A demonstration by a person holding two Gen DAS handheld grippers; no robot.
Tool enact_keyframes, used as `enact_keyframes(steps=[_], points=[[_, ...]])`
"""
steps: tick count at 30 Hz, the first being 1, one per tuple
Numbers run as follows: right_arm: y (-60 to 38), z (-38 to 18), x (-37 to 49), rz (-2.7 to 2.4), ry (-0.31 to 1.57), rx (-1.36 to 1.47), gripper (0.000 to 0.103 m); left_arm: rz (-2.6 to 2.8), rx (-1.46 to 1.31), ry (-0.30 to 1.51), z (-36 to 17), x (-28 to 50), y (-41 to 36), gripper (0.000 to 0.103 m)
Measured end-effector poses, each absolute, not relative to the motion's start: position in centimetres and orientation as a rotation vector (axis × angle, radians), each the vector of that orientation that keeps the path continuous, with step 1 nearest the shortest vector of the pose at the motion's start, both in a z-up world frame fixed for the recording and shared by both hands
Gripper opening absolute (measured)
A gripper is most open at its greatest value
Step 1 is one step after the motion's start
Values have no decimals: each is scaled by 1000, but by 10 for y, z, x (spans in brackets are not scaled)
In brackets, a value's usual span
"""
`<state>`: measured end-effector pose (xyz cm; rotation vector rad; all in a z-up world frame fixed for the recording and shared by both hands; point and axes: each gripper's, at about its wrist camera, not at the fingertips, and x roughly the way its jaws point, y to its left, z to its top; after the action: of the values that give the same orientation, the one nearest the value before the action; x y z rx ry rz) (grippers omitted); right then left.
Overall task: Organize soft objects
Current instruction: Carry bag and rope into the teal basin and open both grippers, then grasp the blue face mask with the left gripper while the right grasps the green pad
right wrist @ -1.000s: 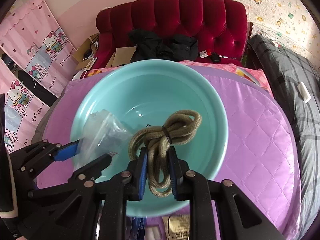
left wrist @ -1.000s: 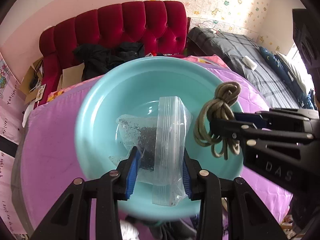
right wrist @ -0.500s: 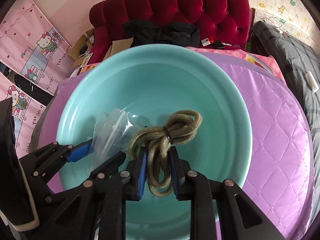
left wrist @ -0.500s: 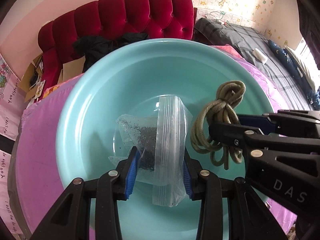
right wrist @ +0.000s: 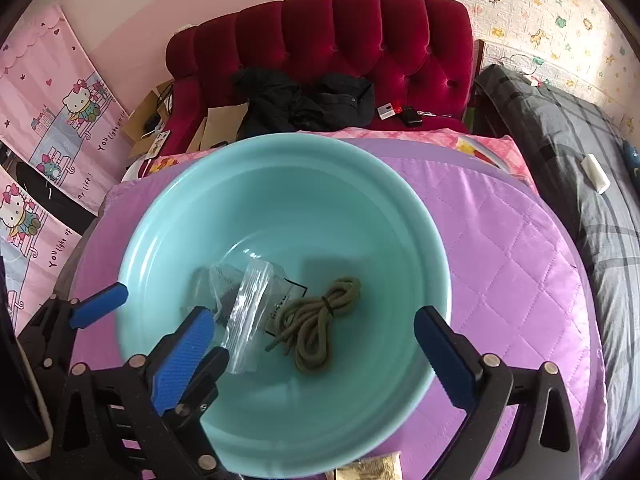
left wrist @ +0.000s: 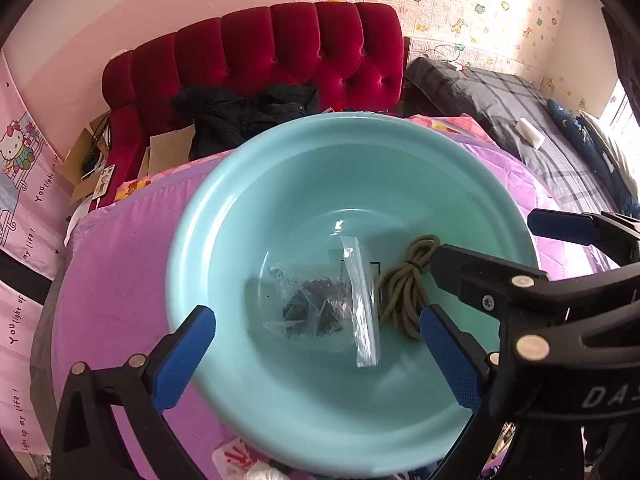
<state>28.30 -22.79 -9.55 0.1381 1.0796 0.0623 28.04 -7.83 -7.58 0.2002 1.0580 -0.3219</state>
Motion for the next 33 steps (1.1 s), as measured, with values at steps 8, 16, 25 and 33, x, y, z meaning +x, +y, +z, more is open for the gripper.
enact_keyframes(steps=[8,16,25,33], points=[[-227,-74,253,42,1054,121,103,-331,193,1054,-58,255,-70,103],[-224,-55,215,17,1025,94,103,-312,211,1047,-41,220,-59,103],[-222,-41,159,17,1024,101,103,-269,203,1015,-22,169,-34,103],[-220,-38,102,31,1022,69,103,-284,196,992,-11,112,-15,103]])
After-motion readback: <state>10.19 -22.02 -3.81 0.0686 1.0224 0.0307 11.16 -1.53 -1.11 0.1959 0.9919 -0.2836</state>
